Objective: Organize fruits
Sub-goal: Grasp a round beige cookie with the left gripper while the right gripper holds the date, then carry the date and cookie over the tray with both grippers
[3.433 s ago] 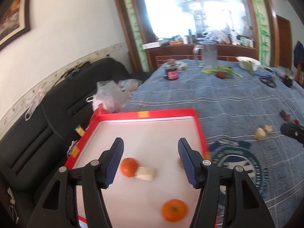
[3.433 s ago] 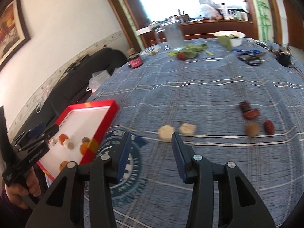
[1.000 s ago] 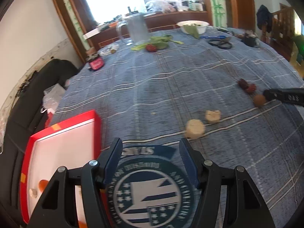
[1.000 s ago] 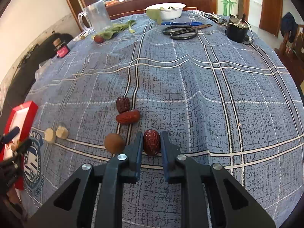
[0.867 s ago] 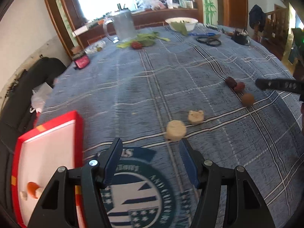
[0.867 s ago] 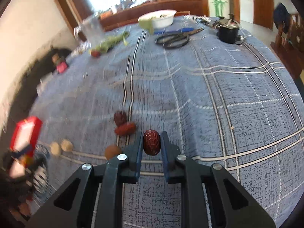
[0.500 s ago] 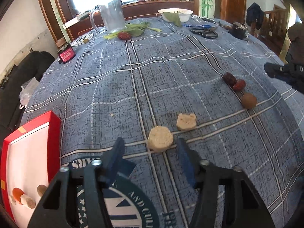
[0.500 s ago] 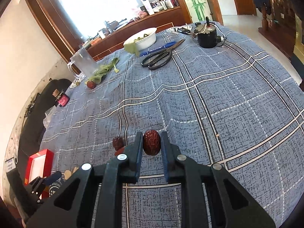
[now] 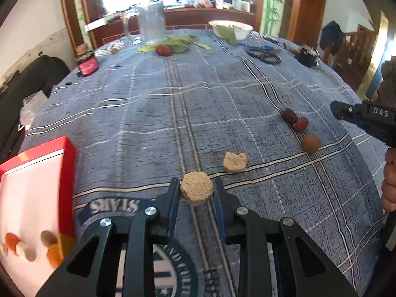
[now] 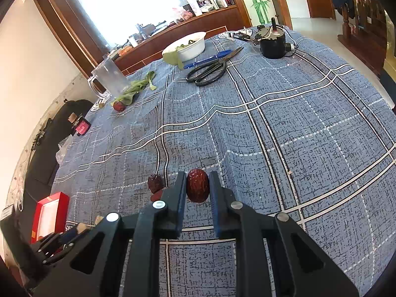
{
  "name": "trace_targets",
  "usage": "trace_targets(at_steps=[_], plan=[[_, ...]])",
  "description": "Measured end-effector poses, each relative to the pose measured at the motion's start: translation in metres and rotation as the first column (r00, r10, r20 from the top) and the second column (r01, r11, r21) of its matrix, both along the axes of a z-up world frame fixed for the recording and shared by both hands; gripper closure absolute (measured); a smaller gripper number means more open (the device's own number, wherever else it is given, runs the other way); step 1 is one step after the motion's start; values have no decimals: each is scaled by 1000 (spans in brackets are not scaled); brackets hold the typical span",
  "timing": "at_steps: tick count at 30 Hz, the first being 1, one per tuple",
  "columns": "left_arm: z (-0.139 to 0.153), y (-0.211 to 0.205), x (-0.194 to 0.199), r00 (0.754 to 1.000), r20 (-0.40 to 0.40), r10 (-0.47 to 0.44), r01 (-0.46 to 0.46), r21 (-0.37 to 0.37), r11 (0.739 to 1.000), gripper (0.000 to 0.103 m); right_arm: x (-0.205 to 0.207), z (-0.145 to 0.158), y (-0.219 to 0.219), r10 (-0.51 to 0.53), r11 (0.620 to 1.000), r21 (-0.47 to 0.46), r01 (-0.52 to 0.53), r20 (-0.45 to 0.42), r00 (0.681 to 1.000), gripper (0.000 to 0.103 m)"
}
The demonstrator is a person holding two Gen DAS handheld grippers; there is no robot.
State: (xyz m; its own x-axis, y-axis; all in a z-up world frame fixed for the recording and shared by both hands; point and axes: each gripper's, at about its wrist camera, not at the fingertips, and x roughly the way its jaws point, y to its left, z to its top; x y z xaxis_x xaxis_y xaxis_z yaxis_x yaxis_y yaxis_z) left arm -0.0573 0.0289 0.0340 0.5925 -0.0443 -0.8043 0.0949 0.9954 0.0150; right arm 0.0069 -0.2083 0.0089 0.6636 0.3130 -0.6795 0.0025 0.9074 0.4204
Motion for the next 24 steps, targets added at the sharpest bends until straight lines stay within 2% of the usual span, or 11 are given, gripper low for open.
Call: trace_targets(at_steps=[9,16,24], plan=[[29,10,-35,995,96,27,-27,-10,1000,77,-3,4,6,2,999,-32,0,60,998,83],[29,28,-56,993,103,56,-56,-2,998,77,-6,8,10,-19,997,-69,27,111,994,83],[41,59,-75,976,177,126,-135,39,990,77,-11,13,11,-55,992,-106,75,184,981,84]])
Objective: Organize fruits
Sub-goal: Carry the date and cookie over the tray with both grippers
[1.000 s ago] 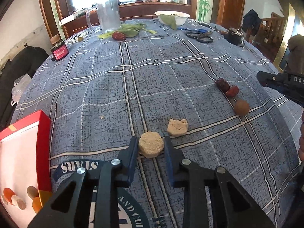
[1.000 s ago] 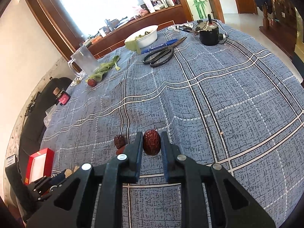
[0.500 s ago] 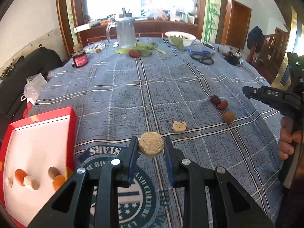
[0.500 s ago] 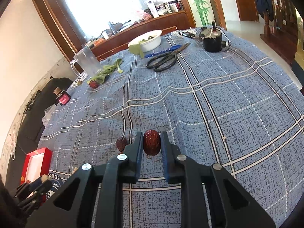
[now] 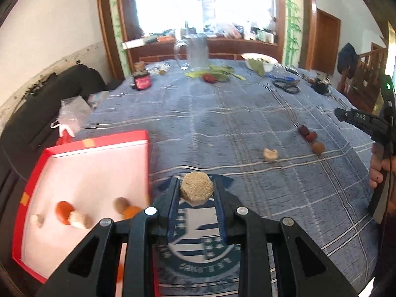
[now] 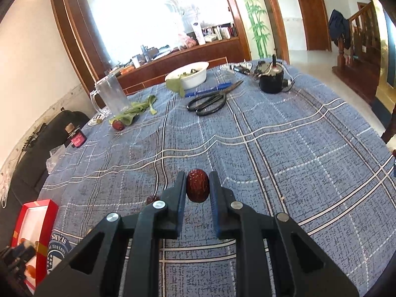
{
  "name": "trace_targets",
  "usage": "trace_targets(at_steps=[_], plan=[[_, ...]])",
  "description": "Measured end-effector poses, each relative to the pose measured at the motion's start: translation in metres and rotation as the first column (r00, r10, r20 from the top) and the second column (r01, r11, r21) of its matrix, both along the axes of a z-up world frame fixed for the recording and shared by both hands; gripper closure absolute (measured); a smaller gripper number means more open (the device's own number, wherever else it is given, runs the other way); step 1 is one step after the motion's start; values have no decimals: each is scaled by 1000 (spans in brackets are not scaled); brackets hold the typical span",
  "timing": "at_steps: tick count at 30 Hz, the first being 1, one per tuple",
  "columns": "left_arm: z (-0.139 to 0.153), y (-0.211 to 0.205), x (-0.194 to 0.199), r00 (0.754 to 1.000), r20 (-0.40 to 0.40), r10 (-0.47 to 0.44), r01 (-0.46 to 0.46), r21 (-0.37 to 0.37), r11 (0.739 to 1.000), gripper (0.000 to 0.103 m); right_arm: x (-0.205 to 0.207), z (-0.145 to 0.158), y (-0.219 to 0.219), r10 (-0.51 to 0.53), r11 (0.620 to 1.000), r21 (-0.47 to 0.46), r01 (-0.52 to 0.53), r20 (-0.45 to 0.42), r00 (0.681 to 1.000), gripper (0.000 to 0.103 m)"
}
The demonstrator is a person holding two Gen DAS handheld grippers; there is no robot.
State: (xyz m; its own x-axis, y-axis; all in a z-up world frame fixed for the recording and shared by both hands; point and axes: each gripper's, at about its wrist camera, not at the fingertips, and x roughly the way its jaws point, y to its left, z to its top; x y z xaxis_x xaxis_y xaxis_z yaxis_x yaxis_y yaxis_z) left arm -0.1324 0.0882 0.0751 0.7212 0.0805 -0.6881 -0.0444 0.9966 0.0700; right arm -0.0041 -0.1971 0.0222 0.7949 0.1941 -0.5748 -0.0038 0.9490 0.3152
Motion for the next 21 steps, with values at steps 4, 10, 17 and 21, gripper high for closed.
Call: trace_targets(at_steps=[4,10,17,21], plan=[[6,18,-10,999,33,31,-31,7,999,77,-2,2,3,-21,999,-45,22,40,999,84],[9,50,-24,994,68,86,-86,1,996,77,4,-6,13,-19,999,-45,18,-8,1000,84],[8,92,-38,983,82,163,-162,-22,987,77,-20,14,101,190,981,-40,-189,29,981,83],[5,123,-47,969,81,232,-230,-32,973,77,-40,27,186,401,916,-41,-399,57,914,83]])
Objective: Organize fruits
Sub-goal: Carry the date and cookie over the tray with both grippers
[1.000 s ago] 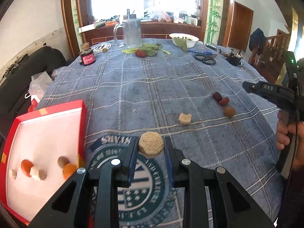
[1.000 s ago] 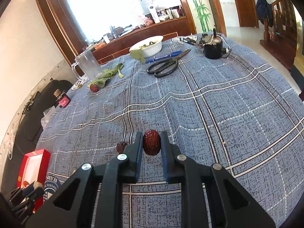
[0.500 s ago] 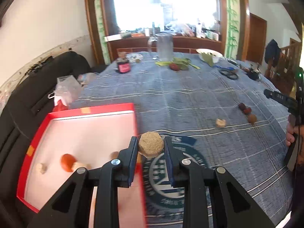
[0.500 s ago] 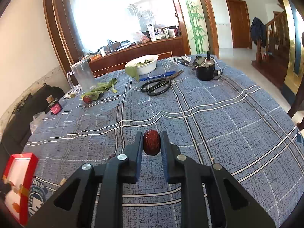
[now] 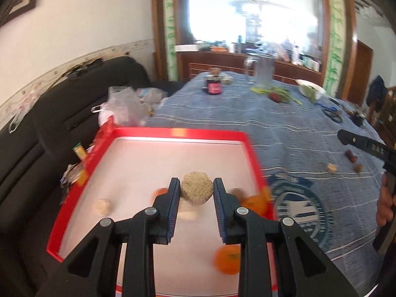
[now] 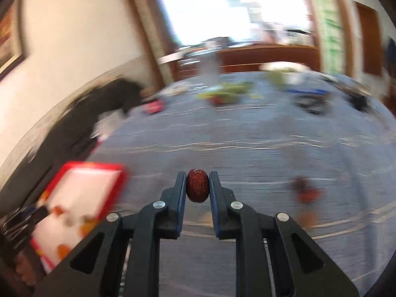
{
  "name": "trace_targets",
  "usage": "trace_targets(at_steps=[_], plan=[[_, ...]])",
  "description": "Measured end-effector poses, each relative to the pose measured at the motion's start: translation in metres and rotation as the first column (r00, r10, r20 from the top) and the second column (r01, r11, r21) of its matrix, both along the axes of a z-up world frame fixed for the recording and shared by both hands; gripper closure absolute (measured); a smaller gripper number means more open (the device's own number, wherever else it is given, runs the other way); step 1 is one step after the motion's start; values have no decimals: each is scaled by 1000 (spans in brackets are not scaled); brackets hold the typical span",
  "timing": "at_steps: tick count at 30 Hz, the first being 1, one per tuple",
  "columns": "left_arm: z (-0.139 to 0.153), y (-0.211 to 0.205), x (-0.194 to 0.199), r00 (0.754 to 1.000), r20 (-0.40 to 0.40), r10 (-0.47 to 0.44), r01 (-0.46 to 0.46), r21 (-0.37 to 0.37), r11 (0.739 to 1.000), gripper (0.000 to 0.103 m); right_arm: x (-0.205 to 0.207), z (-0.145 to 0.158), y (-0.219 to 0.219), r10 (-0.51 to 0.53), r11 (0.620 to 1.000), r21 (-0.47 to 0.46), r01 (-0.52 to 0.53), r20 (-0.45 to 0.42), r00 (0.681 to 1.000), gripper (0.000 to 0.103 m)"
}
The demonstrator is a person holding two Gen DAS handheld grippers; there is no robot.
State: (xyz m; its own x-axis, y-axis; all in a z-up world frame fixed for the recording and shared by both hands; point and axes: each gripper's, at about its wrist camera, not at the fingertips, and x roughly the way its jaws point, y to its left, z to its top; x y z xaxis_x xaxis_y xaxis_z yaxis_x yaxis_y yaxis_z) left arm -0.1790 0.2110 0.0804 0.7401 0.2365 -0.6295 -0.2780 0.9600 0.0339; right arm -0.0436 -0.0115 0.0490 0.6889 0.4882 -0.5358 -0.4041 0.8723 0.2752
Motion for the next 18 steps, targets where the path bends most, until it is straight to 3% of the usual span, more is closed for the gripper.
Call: trace_targets(at_steps=[5,9,13,18], plan=[[-9,45,-9,993,-20,120,-120,-12,993,77,-28,6,88,233,972,-30,-233,15,972,83],[-17,67,-13,983,-43,177,-177,-16,984,77,-62,-3,139,395,918,-45,-395,-3,919,83],[-25,72,-14,982,-63,178,-179,-16,984,77,-83,-18,171,466,879,-97,-466,-31,884,83],[-33,68,-12,984,-82,155,-157,-19,987,77,-84,-41,184,487,861,-105,-498,-113,866,82]])
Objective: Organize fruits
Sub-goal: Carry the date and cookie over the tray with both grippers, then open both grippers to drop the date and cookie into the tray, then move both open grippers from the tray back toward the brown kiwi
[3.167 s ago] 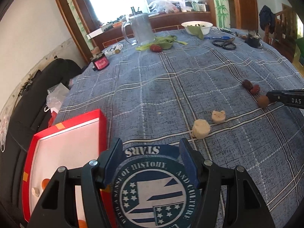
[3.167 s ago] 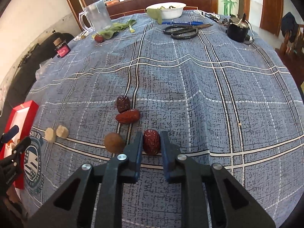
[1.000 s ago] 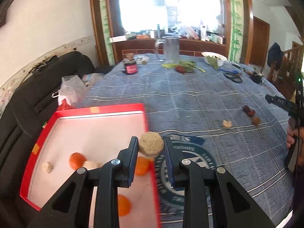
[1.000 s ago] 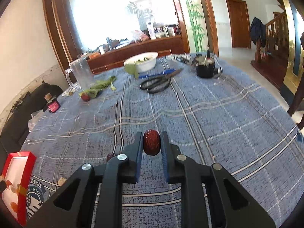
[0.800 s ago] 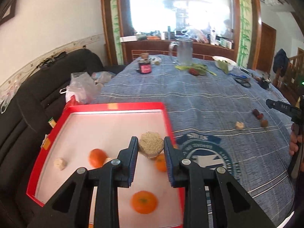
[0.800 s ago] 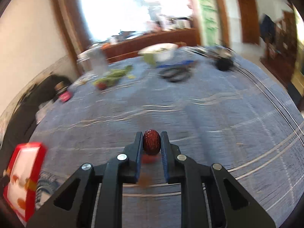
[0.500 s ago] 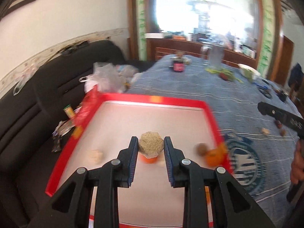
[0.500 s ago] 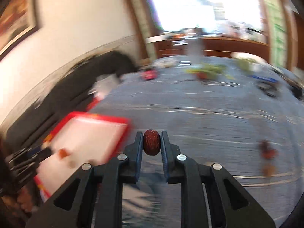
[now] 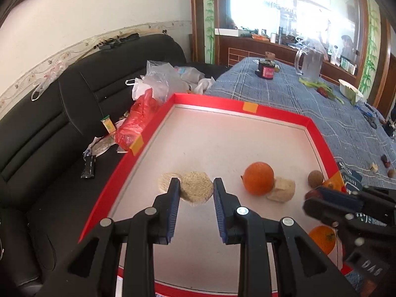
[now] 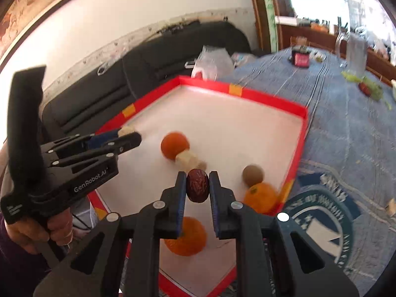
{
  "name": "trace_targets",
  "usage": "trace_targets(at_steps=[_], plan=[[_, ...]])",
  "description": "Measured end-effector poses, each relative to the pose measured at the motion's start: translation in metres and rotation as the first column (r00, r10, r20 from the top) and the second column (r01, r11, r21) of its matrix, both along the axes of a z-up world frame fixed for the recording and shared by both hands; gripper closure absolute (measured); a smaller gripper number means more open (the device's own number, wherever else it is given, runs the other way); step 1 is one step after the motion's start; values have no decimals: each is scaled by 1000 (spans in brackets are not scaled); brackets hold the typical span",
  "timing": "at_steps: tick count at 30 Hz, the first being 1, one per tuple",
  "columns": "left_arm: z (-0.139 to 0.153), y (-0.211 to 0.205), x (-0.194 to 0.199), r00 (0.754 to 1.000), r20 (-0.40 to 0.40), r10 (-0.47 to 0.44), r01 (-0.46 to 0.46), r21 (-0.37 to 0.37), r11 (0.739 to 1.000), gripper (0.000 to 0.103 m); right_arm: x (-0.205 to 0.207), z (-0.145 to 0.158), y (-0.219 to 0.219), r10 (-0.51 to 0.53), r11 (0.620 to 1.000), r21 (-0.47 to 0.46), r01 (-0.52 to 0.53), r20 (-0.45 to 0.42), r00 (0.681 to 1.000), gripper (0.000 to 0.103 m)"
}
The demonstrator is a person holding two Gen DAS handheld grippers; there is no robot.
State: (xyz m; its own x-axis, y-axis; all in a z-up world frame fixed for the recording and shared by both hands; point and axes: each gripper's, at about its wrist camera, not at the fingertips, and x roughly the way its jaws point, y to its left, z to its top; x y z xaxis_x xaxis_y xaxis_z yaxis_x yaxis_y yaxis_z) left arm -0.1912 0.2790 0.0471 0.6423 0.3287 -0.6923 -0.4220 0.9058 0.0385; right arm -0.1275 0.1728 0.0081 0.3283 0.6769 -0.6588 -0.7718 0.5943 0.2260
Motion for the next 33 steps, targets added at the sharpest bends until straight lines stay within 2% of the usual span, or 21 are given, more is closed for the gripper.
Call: trace_targets(at_steps=[8,12,13,14,15,16,23,33], plan=[[-5,1,0,1000,-19,12,-12,-6,1000,76,6,-11,9,3,999,-48,-5,-43,999,82],[-6,2,1,999,-33,21,-21,-7,1000,75,8,-11,8,0,999,-42,-2,-55,998,79],[-6,2,1,999,-34,24,-24,-10,1000,73,7,-10,8,2,999,-47,-4,-50,999,76],[-5,2,1,999,-36,28,-28,-10,1000,67,5,-10,8,2,999,-52,-4,-42,999,73],[-5,3,1,999,-38,33,-34,-9,999,61,4,-10,8,0,998,-58,-2,-35,999,62],[-5,3,1,999,-38,38,-38,-9,999,59,3,-9,6,0,999,-53,-1,-34,999,57],[0,4,0,998,-30,54,-54,-5,999,54,4,8,-16,-20,999,43,20,-5,1000,57],[6,-22,9,999,-36,8,-7,26,1000,49,33,16,-81,-176,978,110,179,-38,984,57]])
